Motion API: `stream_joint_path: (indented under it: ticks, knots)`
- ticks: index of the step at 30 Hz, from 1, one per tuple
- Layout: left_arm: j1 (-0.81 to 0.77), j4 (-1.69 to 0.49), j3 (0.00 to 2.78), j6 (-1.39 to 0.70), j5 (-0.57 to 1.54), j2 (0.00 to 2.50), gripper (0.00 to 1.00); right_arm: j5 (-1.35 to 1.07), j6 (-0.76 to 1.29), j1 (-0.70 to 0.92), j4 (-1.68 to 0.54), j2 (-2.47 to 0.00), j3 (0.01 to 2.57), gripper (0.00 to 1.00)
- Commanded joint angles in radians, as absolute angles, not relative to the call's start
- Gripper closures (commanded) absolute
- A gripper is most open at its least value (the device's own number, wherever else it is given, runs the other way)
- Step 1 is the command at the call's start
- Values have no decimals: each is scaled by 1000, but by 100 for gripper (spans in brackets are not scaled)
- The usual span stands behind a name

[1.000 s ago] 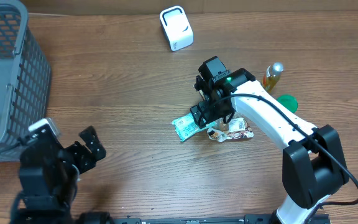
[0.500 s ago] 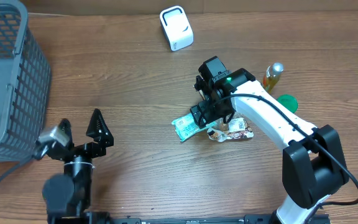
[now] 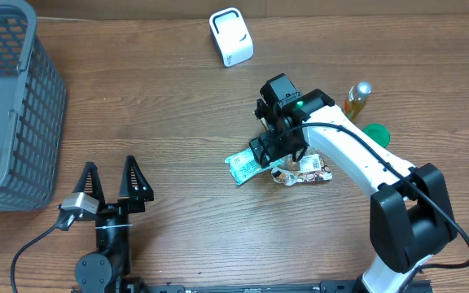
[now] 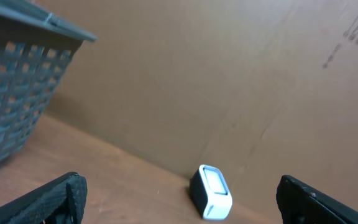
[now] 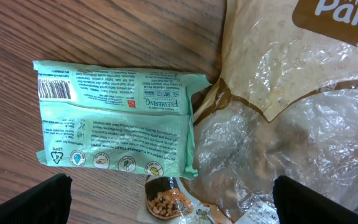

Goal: Scan the item barcode

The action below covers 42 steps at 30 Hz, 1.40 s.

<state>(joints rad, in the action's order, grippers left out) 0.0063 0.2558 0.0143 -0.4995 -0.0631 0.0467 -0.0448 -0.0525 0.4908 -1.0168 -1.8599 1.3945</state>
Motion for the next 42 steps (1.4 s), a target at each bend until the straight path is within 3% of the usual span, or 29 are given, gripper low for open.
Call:
stream_joint_path:
  ticks: [1, 6, 15, 24, 42]
  knots:
    - [0, 235, 5, -505, -52, 9, 1, -43, -49, 487, -1014, -1853, 1391, 0]
    - [0, 204, 5, -492, -52, 3, 0, -43, -49, 487, -1015, -1853, 1391, 0]
    - [0, -69, 5, -466, -64, 3, 1, -43, -49, 487, -1015, -1853, 1391, 0]
    - [0, -75, 5, -196, -35, 3, 0, -43, -49, 487, -1015, -1853, 1391, 0]
    - [1, -76, 5, -198, -9, 3, 0, -43, -49, 487, -1015, -1853, 1391, 0]
